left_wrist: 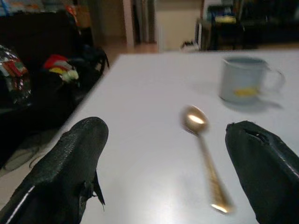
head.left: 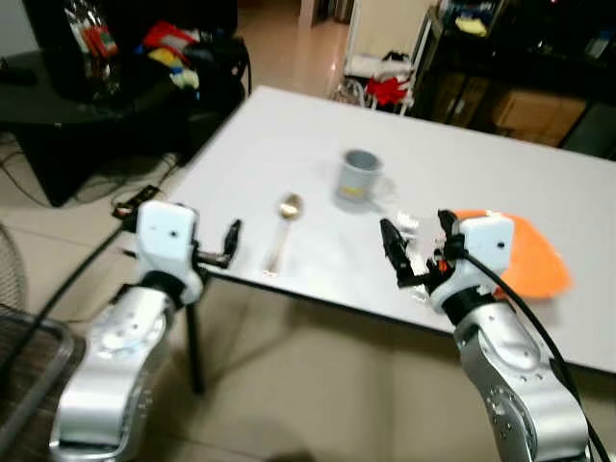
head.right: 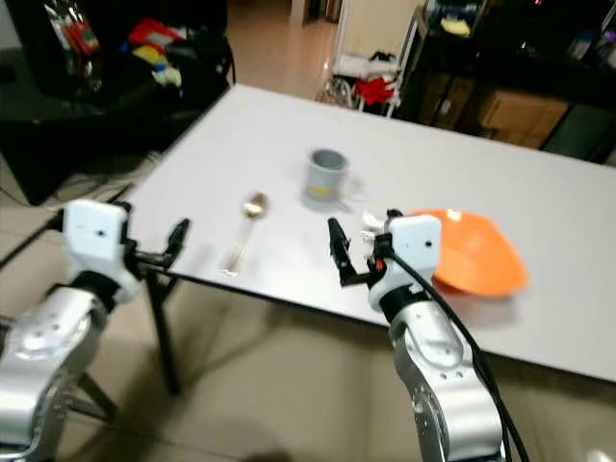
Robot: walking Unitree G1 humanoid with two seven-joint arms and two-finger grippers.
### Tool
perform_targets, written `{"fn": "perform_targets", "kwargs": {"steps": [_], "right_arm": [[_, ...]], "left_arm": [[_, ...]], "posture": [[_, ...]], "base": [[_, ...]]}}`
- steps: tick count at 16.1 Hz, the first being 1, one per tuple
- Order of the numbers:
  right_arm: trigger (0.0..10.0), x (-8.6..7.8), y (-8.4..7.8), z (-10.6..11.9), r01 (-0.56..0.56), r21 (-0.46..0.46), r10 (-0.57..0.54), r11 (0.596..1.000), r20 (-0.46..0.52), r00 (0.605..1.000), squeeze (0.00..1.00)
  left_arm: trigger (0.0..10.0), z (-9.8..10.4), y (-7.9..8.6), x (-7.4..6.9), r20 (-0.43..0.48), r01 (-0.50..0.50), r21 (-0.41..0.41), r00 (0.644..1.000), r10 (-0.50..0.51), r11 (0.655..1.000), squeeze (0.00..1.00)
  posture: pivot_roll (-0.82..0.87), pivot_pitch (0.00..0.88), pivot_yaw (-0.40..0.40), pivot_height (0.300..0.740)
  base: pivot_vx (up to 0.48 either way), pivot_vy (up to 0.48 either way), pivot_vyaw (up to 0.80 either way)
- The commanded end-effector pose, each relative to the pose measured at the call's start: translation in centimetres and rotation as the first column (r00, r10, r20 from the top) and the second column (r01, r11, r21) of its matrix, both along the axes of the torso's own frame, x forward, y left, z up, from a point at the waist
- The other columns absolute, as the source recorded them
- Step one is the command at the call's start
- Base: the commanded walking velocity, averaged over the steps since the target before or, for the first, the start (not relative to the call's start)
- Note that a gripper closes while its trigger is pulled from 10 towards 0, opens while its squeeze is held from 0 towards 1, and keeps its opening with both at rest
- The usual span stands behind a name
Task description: Setting the table
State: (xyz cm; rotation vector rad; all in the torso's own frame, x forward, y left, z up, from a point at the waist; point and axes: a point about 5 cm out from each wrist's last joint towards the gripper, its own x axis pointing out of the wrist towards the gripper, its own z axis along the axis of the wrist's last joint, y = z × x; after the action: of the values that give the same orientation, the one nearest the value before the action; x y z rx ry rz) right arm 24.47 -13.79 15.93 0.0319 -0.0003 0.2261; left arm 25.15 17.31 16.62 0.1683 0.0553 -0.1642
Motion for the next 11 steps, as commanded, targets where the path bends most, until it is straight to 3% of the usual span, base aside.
{"fn": "perform_targets", "kwargs": {"steps": [1,2,11], "right_arm": [[10.0,-0.20,-0.44,-0.40,0.009,-0.003,-0.009,1.000,-0.017,1.000,1.00],[10.0,-0.22,-0.39,-0.42,0.006,0.004,-0.006,1.000,-0.019,1.000,1.00],[10.0,0.09,0.17,-0.40,-0.055,-0.002,0.055,0.998,-0.034,0.998,1.00]], "left_arm": [[10.0,0.17,-0.76,0.06,0.009,0.040,0.002,0.999,-0.040,0.999,0.00],[10.0,0.18,-0.74,0.21,0.007,0.034,-0.008,0.999,-0.034,0.999,0.00],[10.0,0.13,-0.95,0.22,-0.002,0.029,-0.018,1.000,-0.029,0.999,0.00]], "posture": [[0.08,0.000,-0.053,0.740],[0.08,0.000,-0.053,0.740],[0.10,0.000,-0.068,0.740]], "base": [[0.000,-0.255,0.00],[0.000,0.000,0.00],[0.000,0.000,0.80]]}}
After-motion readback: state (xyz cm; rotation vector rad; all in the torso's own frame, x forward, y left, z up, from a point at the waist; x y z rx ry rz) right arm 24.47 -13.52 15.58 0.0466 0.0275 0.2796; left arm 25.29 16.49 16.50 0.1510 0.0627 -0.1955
